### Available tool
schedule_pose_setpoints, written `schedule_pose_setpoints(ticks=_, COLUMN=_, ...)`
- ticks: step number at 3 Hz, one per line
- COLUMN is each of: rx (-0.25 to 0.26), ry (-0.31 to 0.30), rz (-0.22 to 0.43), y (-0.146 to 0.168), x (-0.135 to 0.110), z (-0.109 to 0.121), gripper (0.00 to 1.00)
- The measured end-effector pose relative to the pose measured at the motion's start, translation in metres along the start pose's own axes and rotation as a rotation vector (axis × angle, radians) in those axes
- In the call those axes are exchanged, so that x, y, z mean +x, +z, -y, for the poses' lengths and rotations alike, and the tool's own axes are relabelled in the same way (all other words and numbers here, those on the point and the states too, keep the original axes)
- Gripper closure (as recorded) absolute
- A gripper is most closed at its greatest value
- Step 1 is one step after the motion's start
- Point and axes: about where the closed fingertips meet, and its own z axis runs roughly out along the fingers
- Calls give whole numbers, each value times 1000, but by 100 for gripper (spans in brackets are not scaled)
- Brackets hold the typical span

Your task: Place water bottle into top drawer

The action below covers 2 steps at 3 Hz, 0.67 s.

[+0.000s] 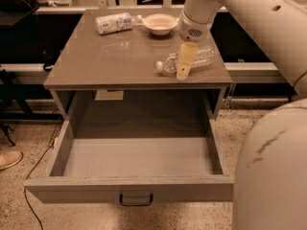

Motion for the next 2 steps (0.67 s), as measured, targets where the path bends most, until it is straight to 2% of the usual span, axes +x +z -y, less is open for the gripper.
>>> schedule_pose_setpoints(ticks=1, rx=-35, ry=32, rz=-24, y=22, x=5, z=5, gripper=0)
schedule_pose_setpoints(ticks=2, rx=-65, ry=65, rz=-46, y=37, x=14, z=6, gripper=15)
